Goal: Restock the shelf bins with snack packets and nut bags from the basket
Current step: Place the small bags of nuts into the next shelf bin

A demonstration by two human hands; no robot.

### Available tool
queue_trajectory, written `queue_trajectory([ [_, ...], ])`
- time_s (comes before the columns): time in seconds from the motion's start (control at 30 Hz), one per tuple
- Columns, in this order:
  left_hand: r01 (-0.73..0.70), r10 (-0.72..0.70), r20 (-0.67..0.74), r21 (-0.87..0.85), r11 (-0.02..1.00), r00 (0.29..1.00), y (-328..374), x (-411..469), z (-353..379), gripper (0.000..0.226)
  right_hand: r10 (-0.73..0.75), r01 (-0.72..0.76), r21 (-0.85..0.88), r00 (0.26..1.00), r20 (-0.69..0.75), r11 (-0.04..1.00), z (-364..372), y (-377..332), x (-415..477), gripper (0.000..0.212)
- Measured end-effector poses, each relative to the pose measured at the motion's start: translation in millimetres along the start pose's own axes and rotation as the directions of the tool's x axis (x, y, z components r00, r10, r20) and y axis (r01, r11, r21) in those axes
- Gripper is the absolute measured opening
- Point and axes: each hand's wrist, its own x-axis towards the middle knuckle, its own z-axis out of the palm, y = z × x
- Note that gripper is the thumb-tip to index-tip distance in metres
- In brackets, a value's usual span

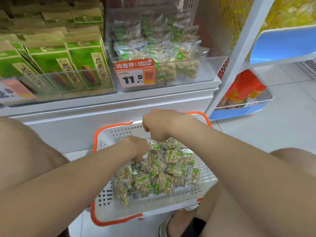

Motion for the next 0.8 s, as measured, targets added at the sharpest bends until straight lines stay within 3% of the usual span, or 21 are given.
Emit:
queue_trajectory([
  [0.1, -0.059, 0.044, 0.162, 0.092, 0.994, 0.986, 13, 7, 26, 0.006, -0.006, 0.009, -0.026, 0.996, 0.089, 1.0, 7, -3, 9, 0.04],
  [0.2, -0.122, 0.069, 0.318, 0.149, 0.981, 0.946, 27, 5, 56, 0.029, -0.001, 0.005, -0.043, 0.994, 0.108, 0.999, 9, -2, 16, 0.04],
  [0.27, -0.139, 0.059, 0.347, 0.209, 0.968, 0.936, 32, 2, 70, 0.029, 0.003, 0.004, -0.05, 0.992, 0.123, 0.999, 9, -3, 19, 0.038],
  [0.4, -0.168, 0.101, 0.258, 0.25, 0.954, 0.961, 30, 5, 84, 0.01, 0.0, 0.008, -0.06, 0.99, 0.142, 0.998, 7, -7, 22, 0.039],
  [0.53, -0.151, 0.125, 0.172, 0.148, 0.977, 0.977, 25, 1, 69, 0.029, -0.007, 0.015, -0.059, 0.99, 0.139, 0.998, 3, -11, 22, 0.04],
  [0.67, -0.11, 0.123, 0.106, -0.123, 0.986, 0.987, 10, 0, 42, 0.014, 0.017, -0.014, -0.022, 0.991, 0.131, 1.0, -6, -12, 14, 0.041],
  [0.8, -0.128, 0.089, -0.117, -0.384, 0.914, 0.989, 1, -14, -2, 0.014, 0.065, -0.065, -0.007, 0.993, 0.1, 0.998, -20, -5, 0, 0.045],
])
